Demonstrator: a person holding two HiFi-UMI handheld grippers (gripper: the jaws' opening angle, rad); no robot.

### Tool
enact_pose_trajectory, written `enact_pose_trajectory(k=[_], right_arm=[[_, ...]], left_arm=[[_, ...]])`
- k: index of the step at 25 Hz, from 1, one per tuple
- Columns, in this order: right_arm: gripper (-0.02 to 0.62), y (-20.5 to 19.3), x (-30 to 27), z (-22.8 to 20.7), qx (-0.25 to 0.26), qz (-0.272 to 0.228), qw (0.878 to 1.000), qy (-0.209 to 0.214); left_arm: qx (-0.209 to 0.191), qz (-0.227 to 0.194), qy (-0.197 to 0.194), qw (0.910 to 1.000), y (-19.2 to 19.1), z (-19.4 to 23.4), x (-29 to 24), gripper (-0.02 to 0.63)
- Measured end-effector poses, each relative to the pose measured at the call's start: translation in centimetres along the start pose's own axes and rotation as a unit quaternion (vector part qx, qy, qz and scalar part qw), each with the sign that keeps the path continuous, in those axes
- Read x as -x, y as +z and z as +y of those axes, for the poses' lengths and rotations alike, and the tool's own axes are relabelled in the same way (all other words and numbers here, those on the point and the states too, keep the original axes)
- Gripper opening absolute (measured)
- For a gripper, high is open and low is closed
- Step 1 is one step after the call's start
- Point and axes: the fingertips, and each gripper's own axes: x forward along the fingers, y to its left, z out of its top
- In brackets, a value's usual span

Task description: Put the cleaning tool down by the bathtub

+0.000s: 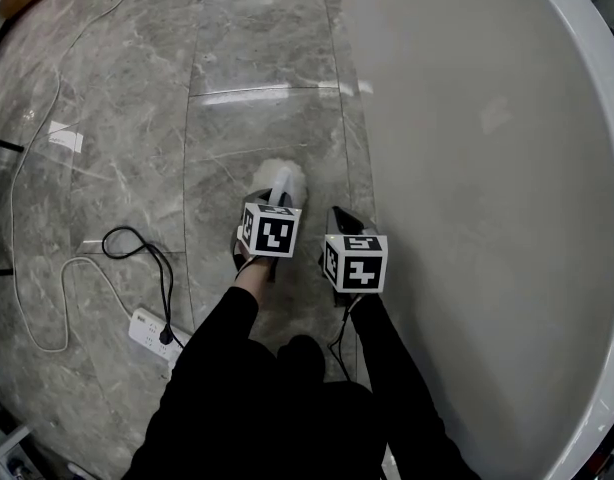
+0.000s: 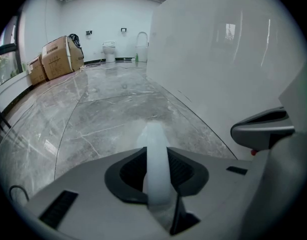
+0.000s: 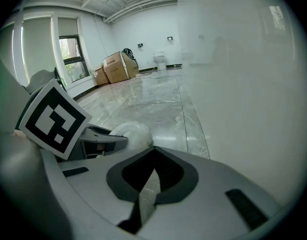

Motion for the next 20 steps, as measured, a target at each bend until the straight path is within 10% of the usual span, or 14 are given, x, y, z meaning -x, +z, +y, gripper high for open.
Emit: enact_pose_trajectory(k=[20], right_arm=[[0.0,2.0,3.8,1.2,0.019,-0.025,0.999,-0.001]], left_arm=[[0.019,-0.1,-0.03,0.9944,4.1,0.5,9.3,0.049]])
